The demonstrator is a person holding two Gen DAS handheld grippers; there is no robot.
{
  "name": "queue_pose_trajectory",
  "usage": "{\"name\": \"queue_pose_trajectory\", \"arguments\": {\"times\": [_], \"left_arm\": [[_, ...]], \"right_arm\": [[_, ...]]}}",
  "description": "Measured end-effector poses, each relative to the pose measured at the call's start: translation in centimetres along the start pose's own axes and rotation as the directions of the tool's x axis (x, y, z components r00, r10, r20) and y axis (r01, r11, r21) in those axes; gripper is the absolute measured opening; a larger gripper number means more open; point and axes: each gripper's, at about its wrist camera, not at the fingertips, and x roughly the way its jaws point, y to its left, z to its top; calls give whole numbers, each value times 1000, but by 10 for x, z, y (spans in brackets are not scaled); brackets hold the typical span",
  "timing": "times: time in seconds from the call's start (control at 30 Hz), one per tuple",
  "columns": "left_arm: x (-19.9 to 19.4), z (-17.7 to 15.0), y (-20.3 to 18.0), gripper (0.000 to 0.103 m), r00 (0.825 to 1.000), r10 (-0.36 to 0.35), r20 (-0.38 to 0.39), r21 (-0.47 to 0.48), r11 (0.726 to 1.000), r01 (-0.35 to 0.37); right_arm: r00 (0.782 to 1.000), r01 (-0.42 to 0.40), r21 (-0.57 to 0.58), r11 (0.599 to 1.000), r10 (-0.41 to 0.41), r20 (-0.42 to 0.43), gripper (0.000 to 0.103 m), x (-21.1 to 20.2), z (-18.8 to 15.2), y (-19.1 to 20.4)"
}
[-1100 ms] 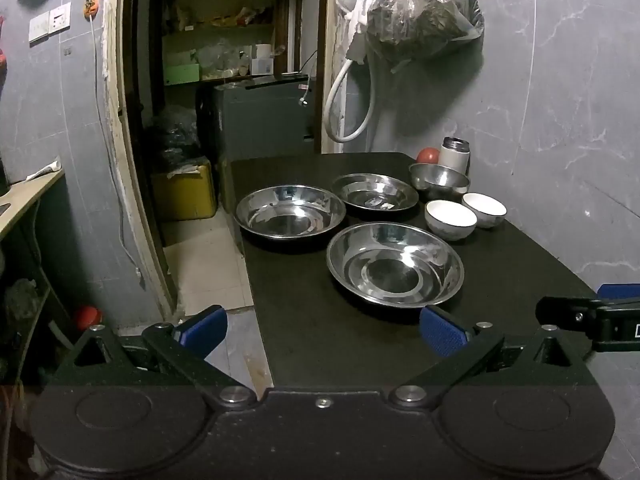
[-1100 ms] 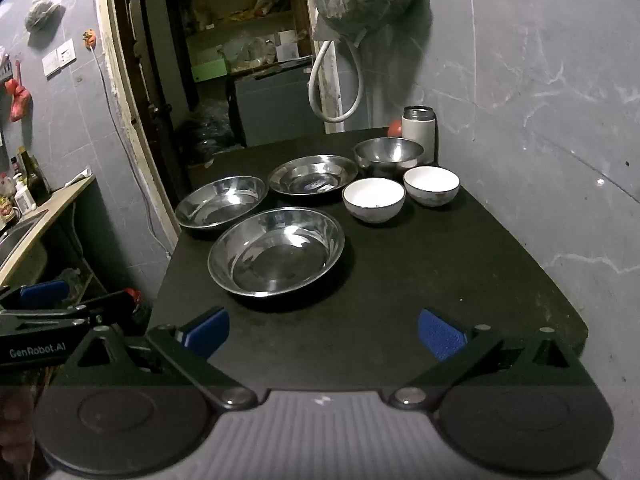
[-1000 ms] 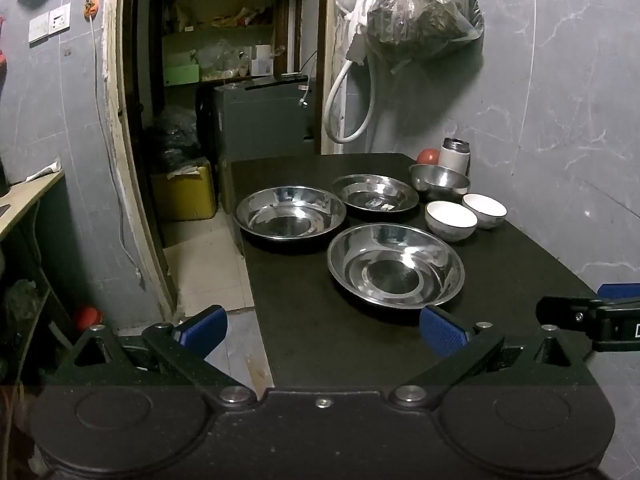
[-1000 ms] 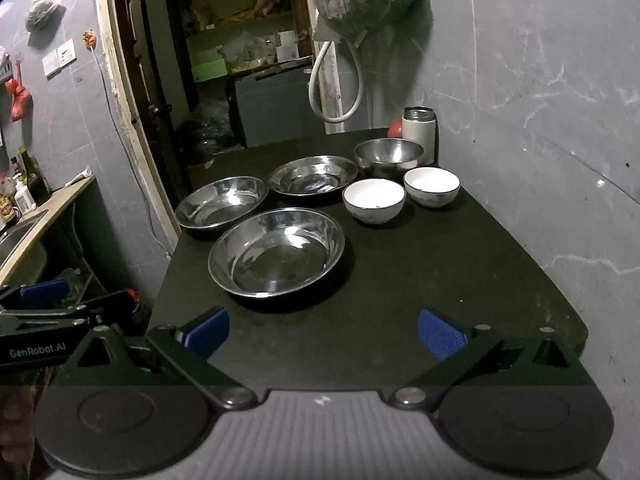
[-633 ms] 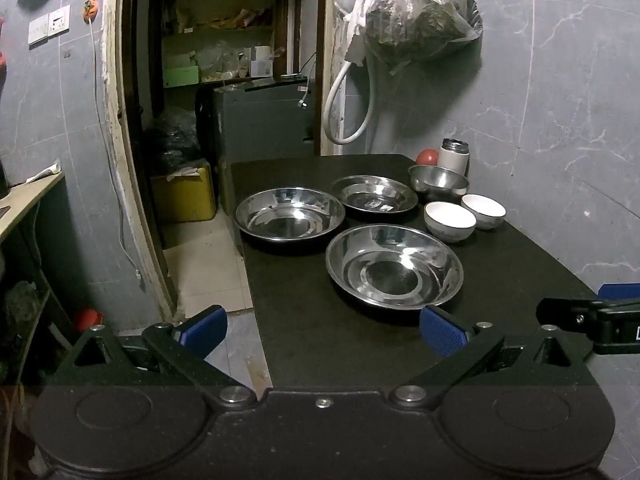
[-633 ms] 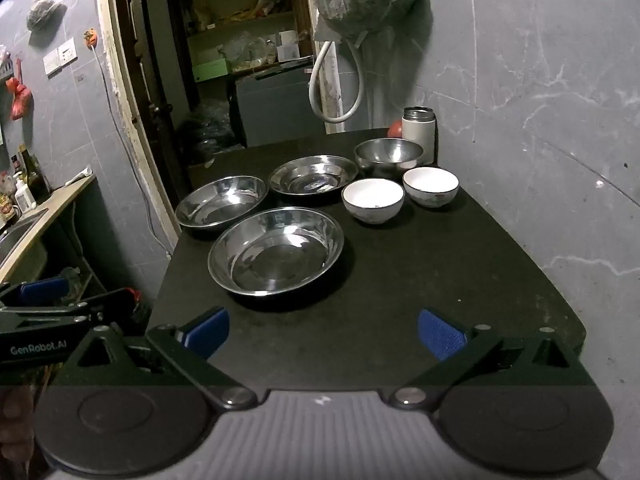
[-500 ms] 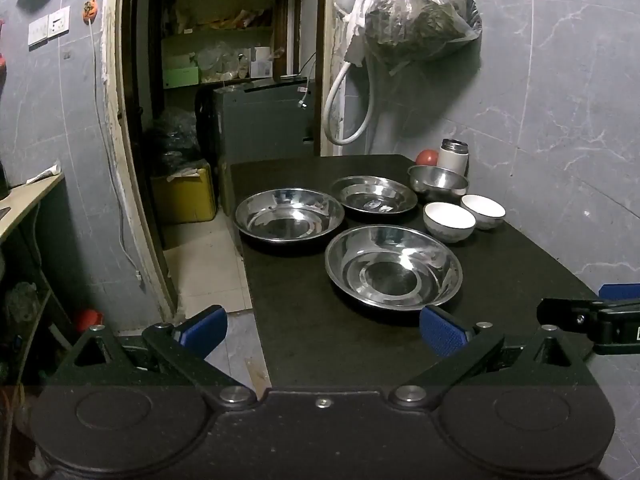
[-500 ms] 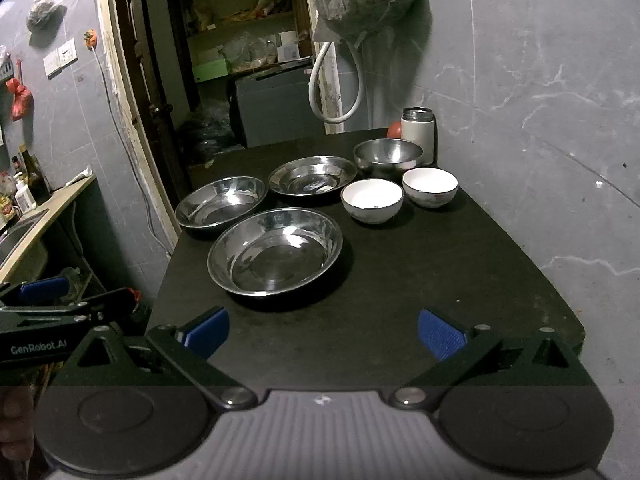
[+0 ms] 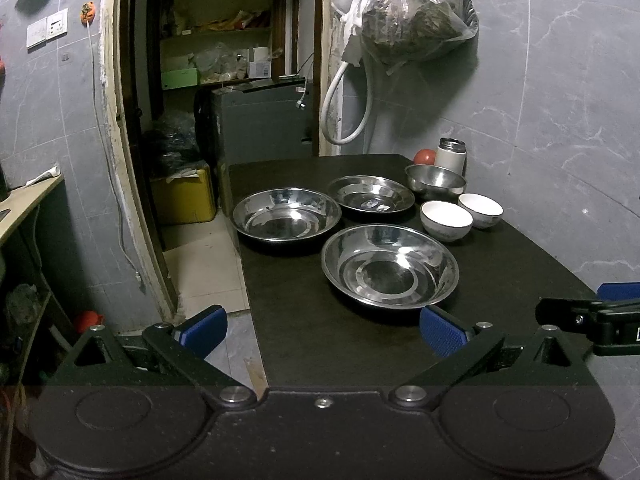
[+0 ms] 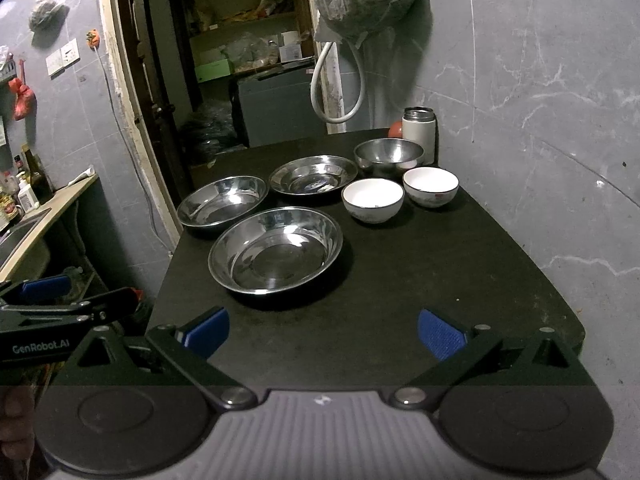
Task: Organize plates and bowls
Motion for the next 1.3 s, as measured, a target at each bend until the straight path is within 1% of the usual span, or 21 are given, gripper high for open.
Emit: {"name": "queue_pose_trajectory", "arguments": {"times": [0.7,0.9,1.0,1.13,1.3], "left_arm": [[0,0,0,102,1000,0,1,4,1000,0],[-10,9,-1,102,1000,-2,-2,9,1000,2],[-9,6,-1,102,1000,-3,-3,12,1000,3],[-4,-1,-3,102,1000,-6,-6,19,1000,6],[2,-4,0,102,1000,-3,-12,19,1000,3]], "right_arm": [[1000,-1,3,1000,1,0,103,-3,-3,-5],[1000,0,8,1000,0,-1,103,-3,-2,-7],[1000,1,11,1000,-1,-1,103,-1,-2,-5],[1000,2,11,1000,-2,-2,103,-10,-9,-5],[1000,-3,7,1000,3,-7,103,-2,-5,-5]]}}
